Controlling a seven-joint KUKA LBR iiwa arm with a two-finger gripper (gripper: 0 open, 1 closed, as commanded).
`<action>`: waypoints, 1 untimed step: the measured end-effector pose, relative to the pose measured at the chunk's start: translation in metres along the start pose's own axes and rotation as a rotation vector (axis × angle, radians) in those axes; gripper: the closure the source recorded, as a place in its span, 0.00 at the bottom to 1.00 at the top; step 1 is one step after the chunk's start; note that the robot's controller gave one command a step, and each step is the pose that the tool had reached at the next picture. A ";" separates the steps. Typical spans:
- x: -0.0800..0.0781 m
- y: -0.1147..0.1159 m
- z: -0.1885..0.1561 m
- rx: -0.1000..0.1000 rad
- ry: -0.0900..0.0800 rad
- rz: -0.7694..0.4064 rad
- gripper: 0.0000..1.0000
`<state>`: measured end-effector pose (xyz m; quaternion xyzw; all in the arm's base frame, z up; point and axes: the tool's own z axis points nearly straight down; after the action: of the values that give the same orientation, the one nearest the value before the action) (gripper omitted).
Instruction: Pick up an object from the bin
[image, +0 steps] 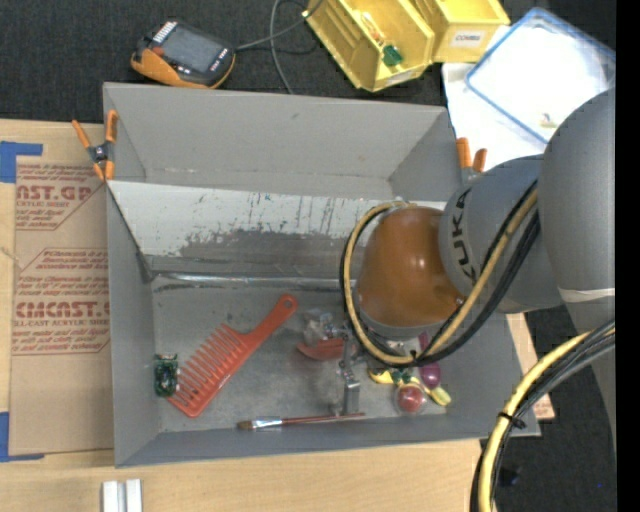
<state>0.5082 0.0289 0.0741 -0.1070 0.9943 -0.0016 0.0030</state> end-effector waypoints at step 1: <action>-0.009 -0.027 0.004 -0.002 -0.003 0.068 0.00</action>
Offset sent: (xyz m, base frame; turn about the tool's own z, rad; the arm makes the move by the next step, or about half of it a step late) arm 0.0126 -0.0263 -0.0041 0.0825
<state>0.5231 0.0042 0.0702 -0.0729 0.9973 -0.0005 0.0046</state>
